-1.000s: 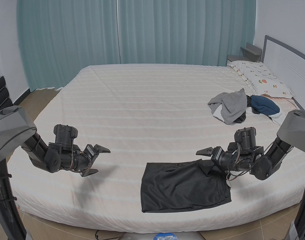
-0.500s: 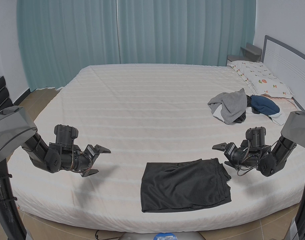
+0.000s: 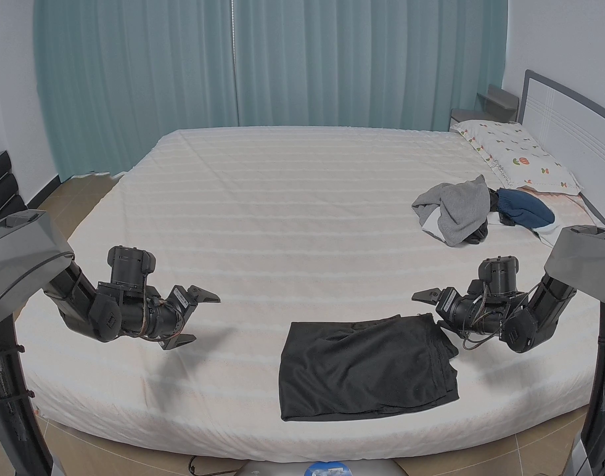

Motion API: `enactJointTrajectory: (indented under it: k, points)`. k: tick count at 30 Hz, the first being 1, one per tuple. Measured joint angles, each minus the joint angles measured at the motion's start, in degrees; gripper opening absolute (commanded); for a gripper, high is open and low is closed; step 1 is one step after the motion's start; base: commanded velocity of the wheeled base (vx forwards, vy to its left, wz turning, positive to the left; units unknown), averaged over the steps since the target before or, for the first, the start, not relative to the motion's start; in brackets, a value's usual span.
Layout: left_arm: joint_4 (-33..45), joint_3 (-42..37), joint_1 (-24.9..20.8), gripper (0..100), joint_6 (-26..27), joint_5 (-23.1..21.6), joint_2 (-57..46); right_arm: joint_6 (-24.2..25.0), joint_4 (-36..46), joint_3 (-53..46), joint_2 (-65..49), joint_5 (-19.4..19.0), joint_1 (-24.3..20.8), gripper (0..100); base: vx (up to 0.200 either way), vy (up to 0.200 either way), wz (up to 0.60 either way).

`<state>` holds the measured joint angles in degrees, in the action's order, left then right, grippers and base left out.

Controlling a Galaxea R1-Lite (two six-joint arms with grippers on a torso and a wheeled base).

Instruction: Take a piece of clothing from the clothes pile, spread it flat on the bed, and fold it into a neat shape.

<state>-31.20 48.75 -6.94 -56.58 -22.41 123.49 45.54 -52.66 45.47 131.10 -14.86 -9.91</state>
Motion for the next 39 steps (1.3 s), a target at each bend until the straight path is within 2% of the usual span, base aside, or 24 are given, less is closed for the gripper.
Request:
enactJointTrajectory:
  k: [5, 14, 21, 25, 30, 39]
  points:
    - [0.0, 0.0, 0.0, 100, 0.0, 0.0, 0.0, -2.8, 0.0, 0.0, 1.3, 0.0, 0.2, 0, 0.0, 0.0, 0.0]
    - [-0.2, 0.5, -0.5, 100, -0.1, 0.0, 0.0, -2.9, -0.1, -0.2, 1.8, 0.0, 2.6, 0, 0.0, 0.0, 0.0]
    - [-1.1, 1.4, -6.2, 100, 0.0, 0.4, 0.1, -1.9, -0.2, -0.5, 1.9, -0.4, 3.0, 0, 0.0, 0.0, 0.0]
    - [-5.4, 1.9, -10.8, 100, 0.9, 3.5, 1.4, -0.8, -0.2, -0.7, 2.0, -0.5, 3.0, 0, 0.0, 0.0, 0.0]
    - [-8.7, 3.8, -14.8, 100, 6.4, 10.1, 5.1, -0.2, -0.2, -0.8, 1.9, -0.6, 2.9, 0, 0.0, 0.0, 0.0]
    - [-9.0, 11.9, -19.0, 100, 7.9, 13.4, 12.1, -0.1, -0.5, -0.9, 2.0, -0.7, 2.6, 0, 0.0, 0.0, 0.0]
